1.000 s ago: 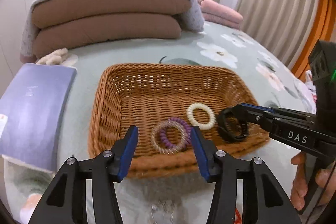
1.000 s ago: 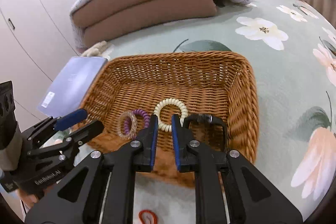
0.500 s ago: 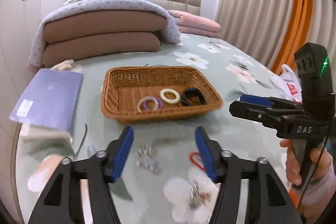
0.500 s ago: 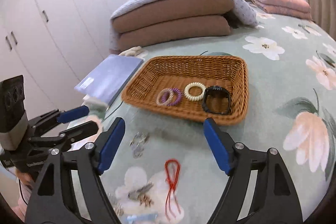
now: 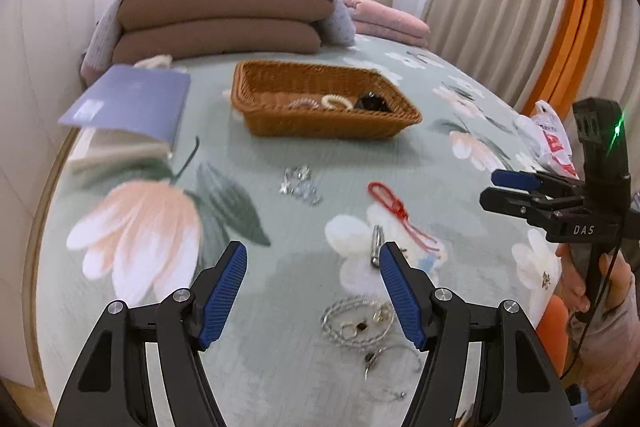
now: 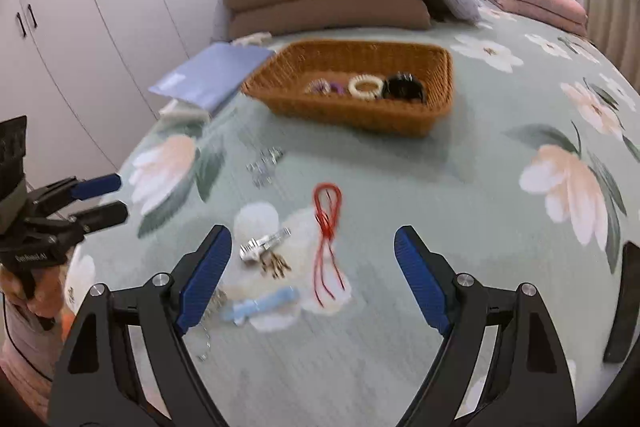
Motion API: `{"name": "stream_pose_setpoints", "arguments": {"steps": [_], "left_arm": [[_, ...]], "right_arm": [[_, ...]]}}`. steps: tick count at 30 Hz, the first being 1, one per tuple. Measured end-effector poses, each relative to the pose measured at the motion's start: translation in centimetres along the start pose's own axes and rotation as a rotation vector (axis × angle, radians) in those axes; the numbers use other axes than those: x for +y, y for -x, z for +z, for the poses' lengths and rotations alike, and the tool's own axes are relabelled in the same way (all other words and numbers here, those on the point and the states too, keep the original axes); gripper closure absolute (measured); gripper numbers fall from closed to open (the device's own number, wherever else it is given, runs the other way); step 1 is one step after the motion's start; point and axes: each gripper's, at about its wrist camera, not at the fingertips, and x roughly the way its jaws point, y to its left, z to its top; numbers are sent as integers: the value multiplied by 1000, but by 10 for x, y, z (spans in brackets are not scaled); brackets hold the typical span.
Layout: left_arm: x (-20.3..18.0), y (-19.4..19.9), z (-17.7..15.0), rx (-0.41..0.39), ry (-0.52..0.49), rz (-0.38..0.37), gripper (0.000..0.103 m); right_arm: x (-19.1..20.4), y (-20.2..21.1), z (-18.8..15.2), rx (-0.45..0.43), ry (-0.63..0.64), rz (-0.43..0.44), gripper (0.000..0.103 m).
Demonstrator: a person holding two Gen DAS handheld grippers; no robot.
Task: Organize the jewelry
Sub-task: 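Grasp the crystal charm bracelet with left tool while right tool grasps the red cord, then drop the crystal bracelet and red cord into the wicker basket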
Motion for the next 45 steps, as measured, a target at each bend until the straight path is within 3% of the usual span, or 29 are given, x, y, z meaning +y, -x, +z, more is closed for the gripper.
{"name": "stream_pose_setpoints", "arguments": {"steps": [6,10,18,27,28,31,33,35,39,45], "left_arm": [[8,-11,-5,7,28,-4,33],[8,-26,4,10,37,-18,33],[3,-89,38,69,-28,-8,33],[0,-162,57,162,-35,17,33],[-1,-167,58,166,-35,25,35],[-4,-185,57,202,-60,92,68],[-8,-186,58,188,-86,105,80],[-7,-183,59,185,-78,93,94],[-9,-162,64,128,-77,63,94],[-20,-119,89,14,-91,-12,94]], "right_arm": [[-10,-13,-12,33,3,-62,20],[-13,-25,-7,34,6,-59,20],[-16,-69,6,64,31,-58,23],[-1,-130,19,144,85,-87,57],[0,-136,20,153,87,-94,65],[4,-146,21,147,117,-133,78],[8,-146,21,137,148,-147,94],[8,-145,21,134,149,-143,95],[6,-127,26,98,127,-119,96],[1,-78,63,-34,106,-87,96]]}}
